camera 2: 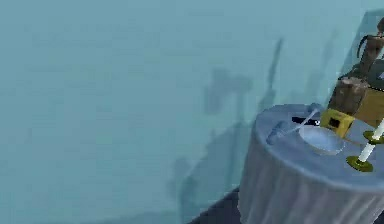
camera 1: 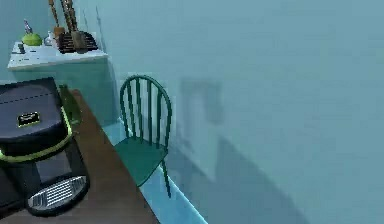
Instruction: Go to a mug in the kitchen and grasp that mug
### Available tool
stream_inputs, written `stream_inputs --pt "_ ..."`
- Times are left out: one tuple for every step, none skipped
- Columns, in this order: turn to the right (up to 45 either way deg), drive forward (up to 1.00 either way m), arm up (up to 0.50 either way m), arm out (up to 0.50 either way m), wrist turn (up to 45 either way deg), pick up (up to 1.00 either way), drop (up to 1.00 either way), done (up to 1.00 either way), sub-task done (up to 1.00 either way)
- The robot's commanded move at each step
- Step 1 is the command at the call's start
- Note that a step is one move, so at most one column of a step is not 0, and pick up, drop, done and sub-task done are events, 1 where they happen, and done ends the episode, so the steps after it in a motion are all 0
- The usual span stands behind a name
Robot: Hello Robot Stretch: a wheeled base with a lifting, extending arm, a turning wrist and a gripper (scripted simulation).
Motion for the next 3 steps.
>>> stream_inputs --pt "-45.0 0.0 0.0 0.0 0.0 0.0 0.0 0.0 0.0" --pt "-45.0 0.0 0.0 0.0 0.0 0.0 0.0 0.0 0.0" --pt "-36.0 0.0 0.0 0.0 0.0 0.0 0.0 0.0 0.0"
